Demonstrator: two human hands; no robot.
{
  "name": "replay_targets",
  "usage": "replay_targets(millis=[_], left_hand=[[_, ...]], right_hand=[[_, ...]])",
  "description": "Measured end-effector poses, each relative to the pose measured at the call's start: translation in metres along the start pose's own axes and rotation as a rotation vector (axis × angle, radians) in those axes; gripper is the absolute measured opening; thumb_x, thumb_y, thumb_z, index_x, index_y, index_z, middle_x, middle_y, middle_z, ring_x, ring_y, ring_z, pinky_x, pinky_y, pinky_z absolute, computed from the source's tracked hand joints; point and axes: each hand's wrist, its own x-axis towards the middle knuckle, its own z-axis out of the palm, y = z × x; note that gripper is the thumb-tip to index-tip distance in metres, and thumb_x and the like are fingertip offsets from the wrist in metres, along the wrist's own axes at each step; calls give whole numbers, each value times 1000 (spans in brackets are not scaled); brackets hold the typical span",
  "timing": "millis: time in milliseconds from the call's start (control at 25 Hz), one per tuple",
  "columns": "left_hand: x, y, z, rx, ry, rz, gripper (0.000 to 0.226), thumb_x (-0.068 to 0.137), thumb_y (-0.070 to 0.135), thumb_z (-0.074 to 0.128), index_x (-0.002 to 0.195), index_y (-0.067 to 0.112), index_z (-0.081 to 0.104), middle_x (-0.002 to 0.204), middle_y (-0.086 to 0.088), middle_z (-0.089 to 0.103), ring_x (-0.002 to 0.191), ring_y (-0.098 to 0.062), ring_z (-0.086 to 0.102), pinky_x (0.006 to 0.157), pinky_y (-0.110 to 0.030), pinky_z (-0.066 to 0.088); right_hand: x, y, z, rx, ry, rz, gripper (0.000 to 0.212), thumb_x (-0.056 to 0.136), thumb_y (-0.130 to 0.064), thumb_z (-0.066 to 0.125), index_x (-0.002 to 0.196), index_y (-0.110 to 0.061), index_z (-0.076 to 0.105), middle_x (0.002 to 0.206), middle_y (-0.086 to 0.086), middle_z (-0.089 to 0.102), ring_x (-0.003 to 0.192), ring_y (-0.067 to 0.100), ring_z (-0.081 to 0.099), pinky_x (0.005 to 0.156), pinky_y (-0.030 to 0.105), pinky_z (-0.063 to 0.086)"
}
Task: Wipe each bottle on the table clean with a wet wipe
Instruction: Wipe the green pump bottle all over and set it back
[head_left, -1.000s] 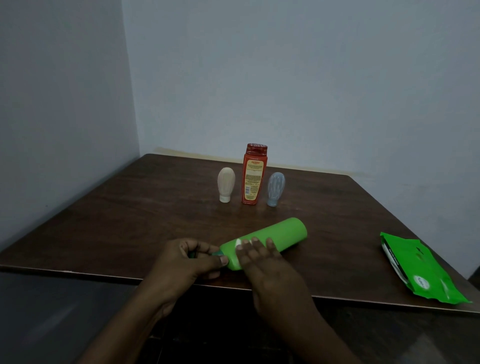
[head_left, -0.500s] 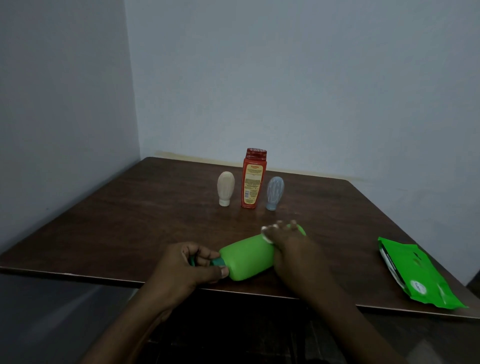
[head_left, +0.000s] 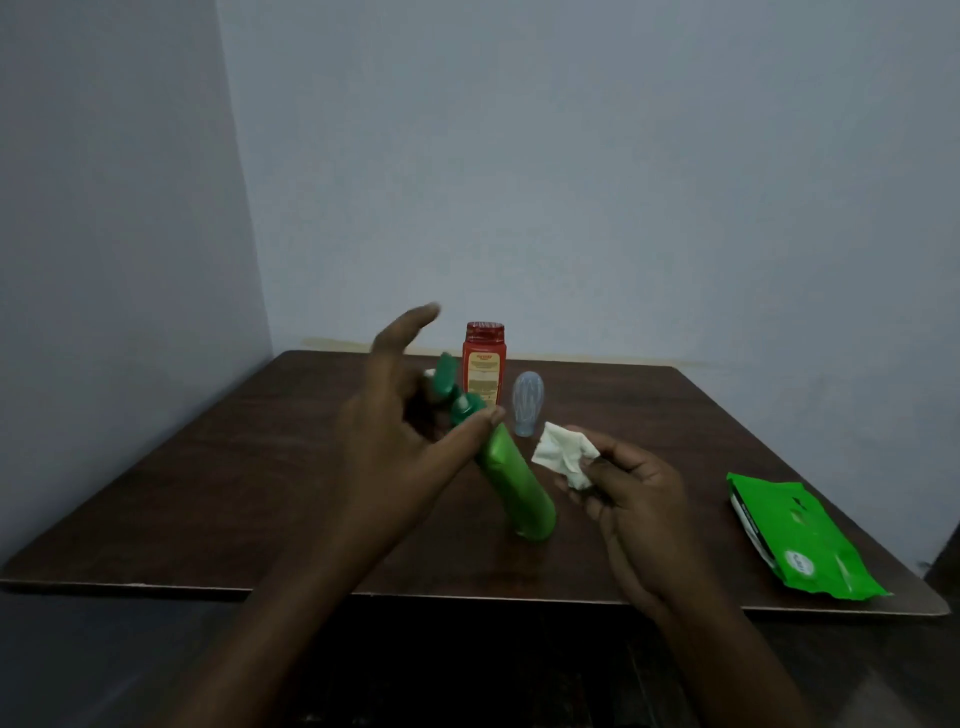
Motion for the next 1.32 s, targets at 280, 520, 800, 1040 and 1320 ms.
replay_targets(millis=[280, 520, 800, 1040, 1320], left_hand=[[75, -14, 87, 139, -152, -31, 63, 81, 49, 80, 136, 38, 49, 93, 9, 66, 87, -8, 67, 76, -34, 60], [72, -35, 109, 38, -269, -173, 31, 93, 53, 67, 111, 29, 63, 109, 3, 60, 100, -5, 60, 85, -25, 47], [2, -74, 130, -20, -292, -372, 101, 69, 36, 93, 147, 34, 30, 130, 19, 61, 119, 2, 61, 103, -36, 56], [-9, -32, 136, -681, 169, -678, 62, 76, 17, 89, 129, 21, 57, 117, -10, 75, 107, -27, 73, 99, -53, 57], [-13, 34, 80, -1496, 169, -971, 50, 94, 31, 71, 143, 30, 58, 92, -14, 80, 74, -26, 79, 74, -39, 64]], right_hand=[[21, -36, -32, 349, 140, 200, 26, 98, 7, 41, 117, 4, 59, 101, 21, 74, 85, 29, 75, 74, 44, 62], [36, -47, -49, 441, 140, 163, 28, 96, 10, 42, 119, 9, 57, 109, 25, 71, 95, 32, 73, 72, 35, 62], [38, -47, -51, 441, 121, 189, 31, 93, 13, 39, 119, 13, 57, 114, 29, 68, 106, 40, 68, 84, 40, 59], [13, -58, -36, 383, 105, 104, 30, 94, 9, 39, 117, 15, 57, 118, 31, 66, 107, 39, 67, 91, 42, 55], [-59, -91, -3, -547, -58, -628, 31, 89, 2, 65, 116, -13, 72, 110, -10, 74, 106, 4, 68, 92, 16, 49]])
